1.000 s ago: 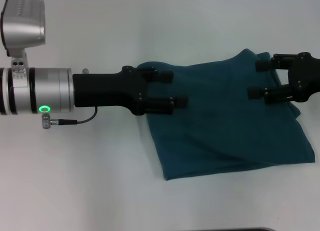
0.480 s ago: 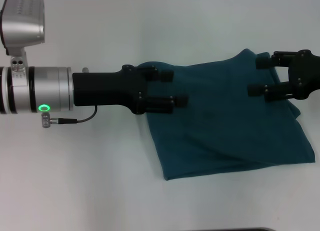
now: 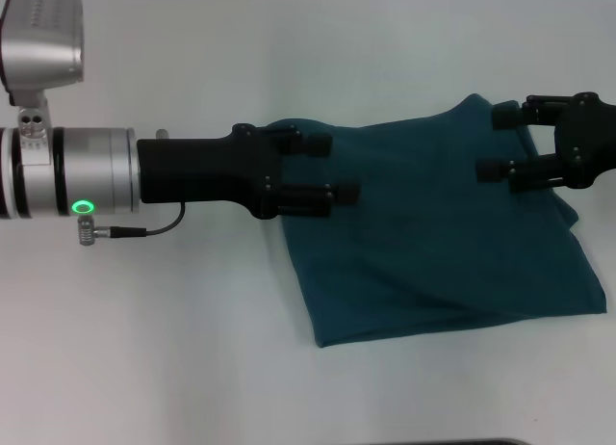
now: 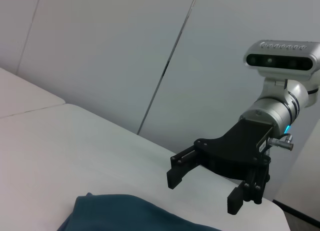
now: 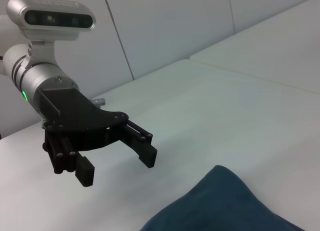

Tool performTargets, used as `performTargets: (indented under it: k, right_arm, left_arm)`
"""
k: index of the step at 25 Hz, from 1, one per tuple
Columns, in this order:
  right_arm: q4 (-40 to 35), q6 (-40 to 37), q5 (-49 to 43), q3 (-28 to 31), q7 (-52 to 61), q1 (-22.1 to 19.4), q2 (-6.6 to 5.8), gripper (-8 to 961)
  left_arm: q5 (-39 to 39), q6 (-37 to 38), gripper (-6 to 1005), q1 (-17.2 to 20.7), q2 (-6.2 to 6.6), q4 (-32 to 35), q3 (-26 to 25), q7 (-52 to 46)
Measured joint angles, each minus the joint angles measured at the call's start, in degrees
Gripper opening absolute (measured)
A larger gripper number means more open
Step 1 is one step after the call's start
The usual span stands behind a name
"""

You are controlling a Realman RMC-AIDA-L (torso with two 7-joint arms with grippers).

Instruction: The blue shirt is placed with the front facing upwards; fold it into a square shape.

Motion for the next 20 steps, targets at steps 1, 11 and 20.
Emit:
performTargets:
  k: [1, 11, 20]
  right_arm:
    - [0.0, 0.0, 0.0, 0.0, 0.0, 0.0, 0.0, 915]
    - [0.0, 0.0, -0.01, 0.0, 0.0, 0.01, 0.0, 915]
    - [0.0, 0.03, -0.01, 0.07, 0.0, 0.0, 0.0, 915]
  left_arm:
    - [0.0, -0.06, 828, -0.02, 0.0, 0.0, 0.04, 0.0]
    - [0.0, -0.23, 828, -0.13, 0.0, 0.0, 0.2, -0.02]
    - [0.0, -0.14, 828, -0.17, 0.0, 0.0, 0.12, -0.02]
